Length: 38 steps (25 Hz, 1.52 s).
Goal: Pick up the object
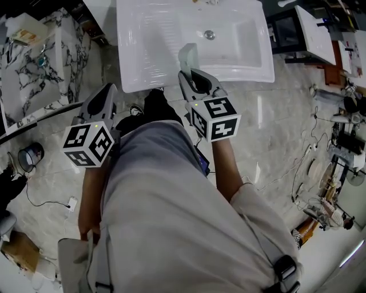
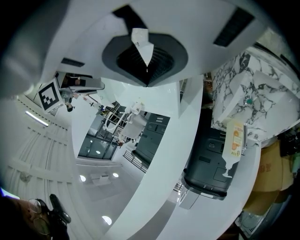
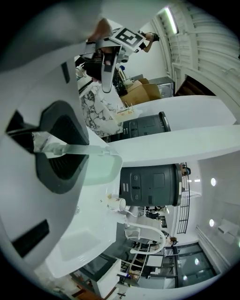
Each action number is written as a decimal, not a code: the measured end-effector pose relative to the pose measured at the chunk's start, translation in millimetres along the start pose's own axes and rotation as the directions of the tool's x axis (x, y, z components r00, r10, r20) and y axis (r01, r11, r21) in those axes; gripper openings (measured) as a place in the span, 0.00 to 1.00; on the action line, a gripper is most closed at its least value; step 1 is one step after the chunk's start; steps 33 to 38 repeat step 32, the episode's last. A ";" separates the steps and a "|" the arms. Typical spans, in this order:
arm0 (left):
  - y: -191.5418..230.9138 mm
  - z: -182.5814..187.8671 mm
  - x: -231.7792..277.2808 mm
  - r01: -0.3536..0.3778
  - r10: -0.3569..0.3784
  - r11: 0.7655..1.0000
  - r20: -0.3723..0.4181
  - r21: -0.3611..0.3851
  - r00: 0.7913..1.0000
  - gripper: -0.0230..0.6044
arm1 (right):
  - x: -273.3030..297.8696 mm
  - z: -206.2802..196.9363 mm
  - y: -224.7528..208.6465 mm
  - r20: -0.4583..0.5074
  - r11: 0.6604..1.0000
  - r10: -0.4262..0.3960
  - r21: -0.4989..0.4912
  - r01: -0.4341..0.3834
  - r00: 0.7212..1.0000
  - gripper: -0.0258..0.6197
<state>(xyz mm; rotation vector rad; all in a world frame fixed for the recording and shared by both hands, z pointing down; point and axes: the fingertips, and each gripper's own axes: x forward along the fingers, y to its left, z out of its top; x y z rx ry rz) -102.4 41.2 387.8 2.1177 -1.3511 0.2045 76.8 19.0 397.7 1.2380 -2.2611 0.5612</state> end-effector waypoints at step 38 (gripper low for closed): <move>5.9 -0.8 -9.2 -0.005 0.005 1.000 0.005 -0.003 1.000 0.04 | -13.0 -6.3 -6.9 -0.017 0.995 -0.023 0.094 0.025 1.000 0.13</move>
